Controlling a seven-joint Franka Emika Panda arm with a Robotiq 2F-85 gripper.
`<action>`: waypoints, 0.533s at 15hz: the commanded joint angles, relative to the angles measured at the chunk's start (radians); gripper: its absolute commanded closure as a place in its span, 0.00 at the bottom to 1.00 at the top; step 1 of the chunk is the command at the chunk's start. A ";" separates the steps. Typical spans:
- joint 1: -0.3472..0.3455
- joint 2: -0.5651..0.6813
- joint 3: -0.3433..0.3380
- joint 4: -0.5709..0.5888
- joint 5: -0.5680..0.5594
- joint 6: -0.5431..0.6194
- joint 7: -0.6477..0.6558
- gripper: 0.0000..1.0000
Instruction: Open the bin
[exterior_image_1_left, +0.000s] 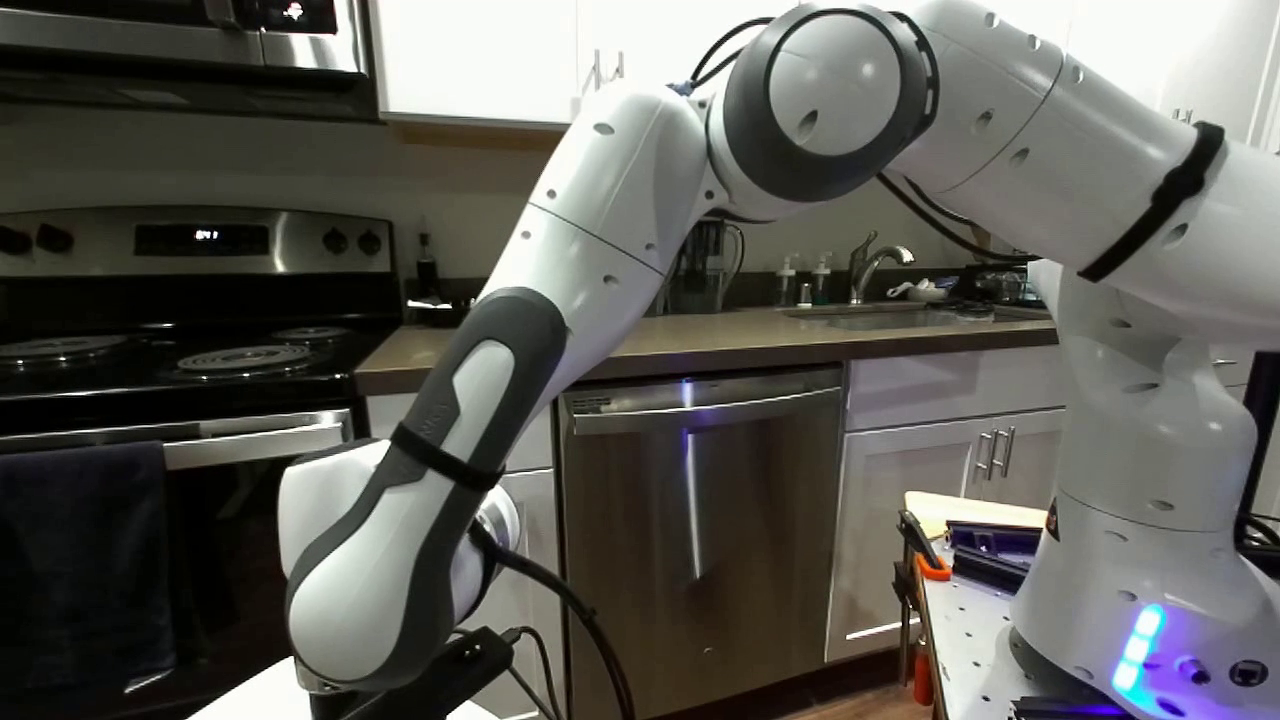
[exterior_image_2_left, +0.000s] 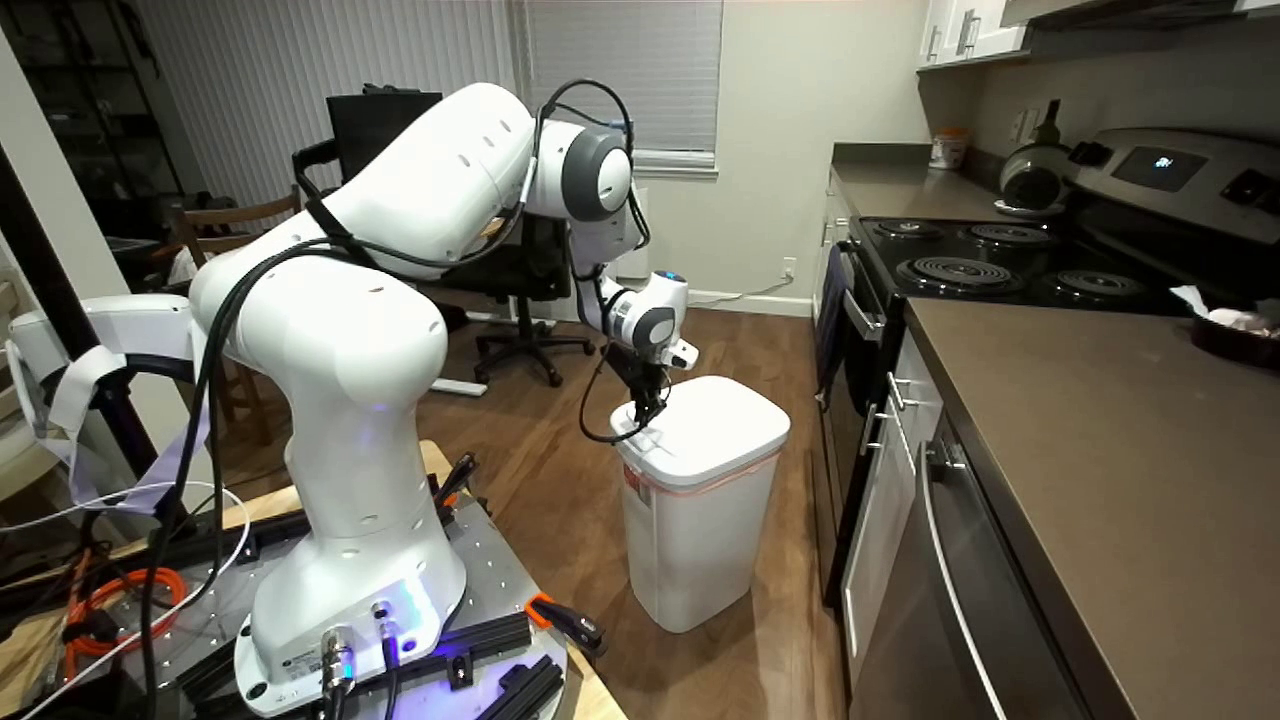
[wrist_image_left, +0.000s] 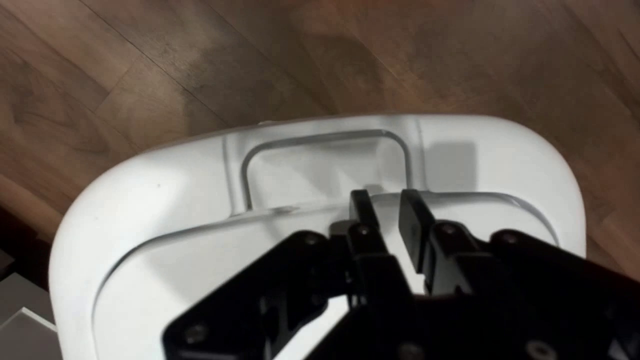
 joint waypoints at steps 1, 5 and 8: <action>0.018 0.006 -0.009 -0.009 0.009 0.025 0.045 0.98; 0.024 0.021 -0.009 -0.016 0.013 0.043 0.063 0.97; 0.032 0.034 -0.012 -0.019 0.015 0.047 0.083 0.96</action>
